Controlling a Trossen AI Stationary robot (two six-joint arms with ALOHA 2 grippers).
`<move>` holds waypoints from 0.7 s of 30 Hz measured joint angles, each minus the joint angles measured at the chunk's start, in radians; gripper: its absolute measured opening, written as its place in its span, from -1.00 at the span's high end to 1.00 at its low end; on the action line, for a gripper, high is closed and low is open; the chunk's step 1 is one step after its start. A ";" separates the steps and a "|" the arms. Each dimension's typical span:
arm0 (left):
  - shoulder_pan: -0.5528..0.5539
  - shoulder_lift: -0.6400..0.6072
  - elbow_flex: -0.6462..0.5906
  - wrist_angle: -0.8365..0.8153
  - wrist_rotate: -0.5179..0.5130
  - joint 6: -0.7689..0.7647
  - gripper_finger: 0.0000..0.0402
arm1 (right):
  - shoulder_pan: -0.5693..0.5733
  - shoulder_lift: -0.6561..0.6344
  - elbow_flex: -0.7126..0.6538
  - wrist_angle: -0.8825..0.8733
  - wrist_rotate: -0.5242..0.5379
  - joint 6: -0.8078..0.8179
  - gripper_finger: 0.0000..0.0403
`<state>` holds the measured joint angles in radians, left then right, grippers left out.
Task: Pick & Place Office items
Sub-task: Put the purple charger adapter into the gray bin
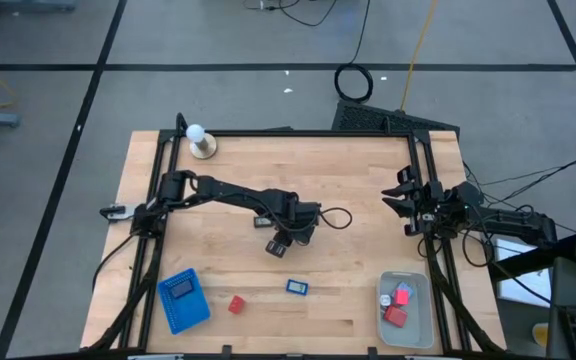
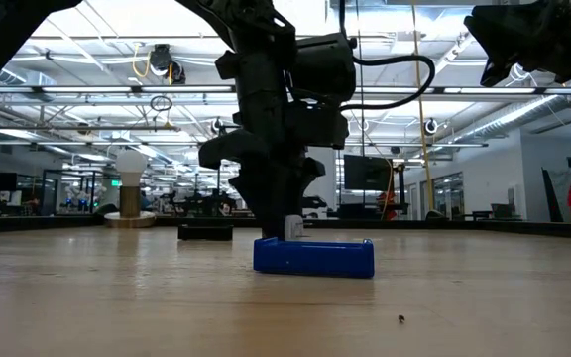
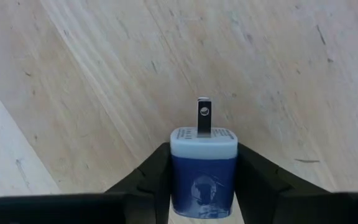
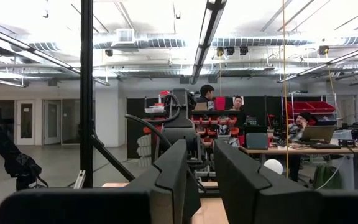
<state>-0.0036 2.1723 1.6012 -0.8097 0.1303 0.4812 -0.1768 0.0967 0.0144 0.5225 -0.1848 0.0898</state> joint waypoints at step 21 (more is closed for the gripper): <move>0.023 -0.125 -0.003 0.017 -0.029 -0.179 0.35 | 0.000 0.000 0.000 0.000 0.000 0.000 0.64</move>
<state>0.0192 2.0470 1.5986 -0.7922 0.1012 0.3025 -0.1768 0.0967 0.0145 0.5230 -0.1850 0.0898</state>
